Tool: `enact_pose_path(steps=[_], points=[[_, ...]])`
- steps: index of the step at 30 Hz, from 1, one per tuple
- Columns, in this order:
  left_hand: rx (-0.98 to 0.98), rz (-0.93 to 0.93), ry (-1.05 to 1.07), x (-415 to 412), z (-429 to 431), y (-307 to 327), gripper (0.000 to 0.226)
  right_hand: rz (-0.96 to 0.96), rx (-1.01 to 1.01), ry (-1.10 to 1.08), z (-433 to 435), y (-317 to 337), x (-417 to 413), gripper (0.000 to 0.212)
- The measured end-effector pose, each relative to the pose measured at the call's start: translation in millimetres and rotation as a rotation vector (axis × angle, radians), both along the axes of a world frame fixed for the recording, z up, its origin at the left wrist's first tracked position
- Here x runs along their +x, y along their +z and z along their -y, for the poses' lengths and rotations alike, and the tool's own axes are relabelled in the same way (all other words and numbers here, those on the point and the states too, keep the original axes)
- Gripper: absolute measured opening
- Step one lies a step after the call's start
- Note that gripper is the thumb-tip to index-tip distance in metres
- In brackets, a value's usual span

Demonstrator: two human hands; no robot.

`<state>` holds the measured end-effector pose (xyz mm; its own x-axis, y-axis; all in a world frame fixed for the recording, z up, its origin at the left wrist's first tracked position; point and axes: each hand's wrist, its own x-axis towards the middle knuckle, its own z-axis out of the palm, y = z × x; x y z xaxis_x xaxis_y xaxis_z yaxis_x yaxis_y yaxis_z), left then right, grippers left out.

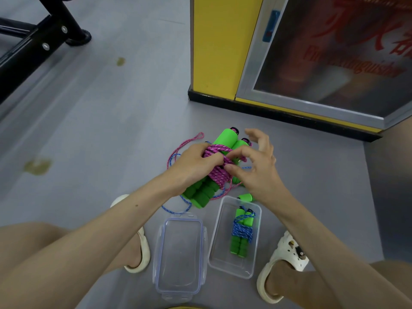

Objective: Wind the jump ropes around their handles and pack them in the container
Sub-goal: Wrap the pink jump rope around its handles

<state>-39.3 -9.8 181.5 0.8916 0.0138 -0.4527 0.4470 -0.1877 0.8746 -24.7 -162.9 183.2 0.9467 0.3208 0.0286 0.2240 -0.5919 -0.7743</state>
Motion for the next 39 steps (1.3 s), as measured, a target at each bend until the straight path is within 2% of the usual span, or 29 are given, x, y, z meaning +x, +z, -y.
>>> enact_pose_path(steps=[3, 5, 9, 13, 18, 24, 26, 28, 30, 32, 36, 39], points=[[-0.013, 0.023, 0.006, -1, 3, 1, 0.036, 0.047, 0.046, -0.042, -1, -6, -3, 0.014], [-0.007, 0.052, 0.017, -1, 4, -1, 0.038, 0.096, 0.008, -0.073, -5, -13, -5, 0.008], [-0.006, 0.142, 0.046, 0, 9, -2, 0.02, 0.189, 0.047, -0.174, -10, -16, -7, 0.008], [0.025, 0.259, 0.068, 0, 16, 1, 0.036, 0.282, 0.11, -0.25, -12, -14, -4, 0.009], [0.0, 0.242, 0.112, 2, 11, 0, 0.039, 0.468, -0.043, -0.149, -8, -11, 2, 0.004], [-0.057, 0.206, 0.105, -2, 13, -3, 0.037, 0.724, -0.314, -0.147, -4, -15, 0, 0.014], [-0.028, 0.187, 0.13, 0, 11, -3, 0.032, 0.664, -0.293, -0.097, -5, -17, 1, 0.015], [0.023, 0.165, 0.13, 2, 7, -4, 0.026, 0.461, -0.154, 0.057, -3, -15, 6, 0.015], [0.069, 0.146, 0.084, 2, 3, -4, 0.035, 0.332, -0.064, 0.197, 1, -13, 11, 0.013], [0.118, 0.133, 0.039, 1, 1, -5, 0.046, 0.3, -0.061, 0.254, 3, -14, 10, 0.015], [0.17, 0.127, -0.013, 1, -1, -4, 0.028, 0.261, -0.044, 0.236, 5, -20, 5, 0.018], [0.177, 0.129, -0.053, 2, 0, 0, 0.029, 0.27, -0.038, 0.191, 9, -19, 4, 0.015]])
